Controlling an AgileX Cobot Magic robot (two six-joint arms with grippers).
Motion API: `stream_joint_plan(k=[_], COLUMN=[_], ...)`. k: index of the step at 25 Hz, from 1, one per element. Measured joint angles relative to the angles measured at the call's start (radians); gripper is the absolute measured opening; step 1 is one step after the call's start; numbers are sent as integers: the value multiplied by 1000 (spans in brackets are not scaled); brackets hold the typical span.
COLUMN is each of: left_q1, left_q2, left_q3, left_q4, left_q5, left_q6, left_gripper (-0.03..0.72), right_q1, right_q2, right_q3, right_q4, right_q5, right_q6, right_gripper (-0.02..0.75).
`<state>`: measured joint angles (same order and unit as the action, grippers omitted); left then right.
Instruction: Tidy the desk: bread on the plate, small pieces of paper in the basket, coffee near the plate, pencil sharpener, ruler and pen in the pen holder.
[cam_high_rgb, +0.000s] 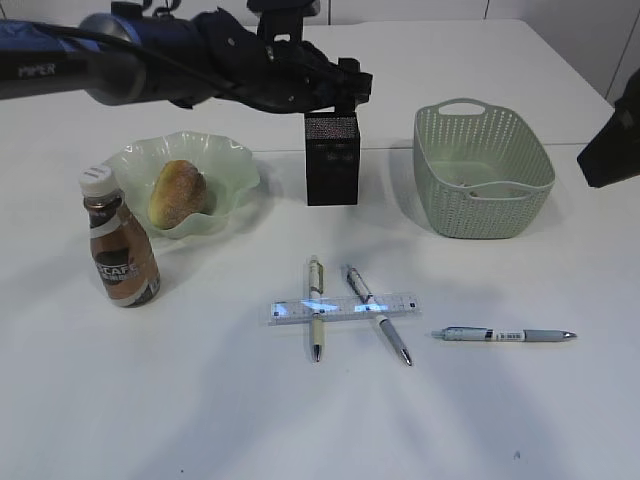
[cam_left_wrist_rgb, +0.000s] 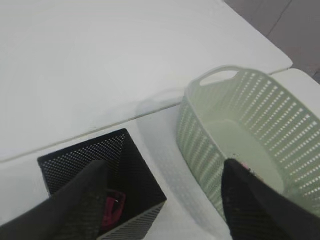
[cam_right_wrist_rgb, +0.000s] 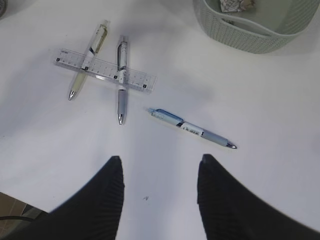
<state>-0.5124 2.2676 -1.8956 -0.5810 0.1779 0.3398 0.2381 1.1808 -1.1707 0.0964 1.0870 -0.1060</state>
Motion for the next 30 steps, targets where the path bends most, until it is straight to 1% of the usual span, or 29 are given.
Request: stream_joint_plan(k=[5,11,16,21,26,30], left_q1=[17,49,58,58,58,58], left_q2=[-93,-215,-309,-386,-456,-507], left_q3=[0,0,0,0,0,0], left_q4=[139,229,299,342,346,353], left_q5=[172,456,697,925,1038,1063], left_q6=[2,2,2,2,-6,-46], left_gripper=[507,507,505,481,475,474], right_q1=[0,0,0,0,0,0], right_q2=[0,0,0,0,0,0], right_q3=[0,0,0,0,0,0], right_q4=[0,0,1,1,2,2], right_q5=[0,0,0,0,0,2], right_q6=[0,0,0,-12,-20,-29], right_gripper=[388,388,387,388,388,387])
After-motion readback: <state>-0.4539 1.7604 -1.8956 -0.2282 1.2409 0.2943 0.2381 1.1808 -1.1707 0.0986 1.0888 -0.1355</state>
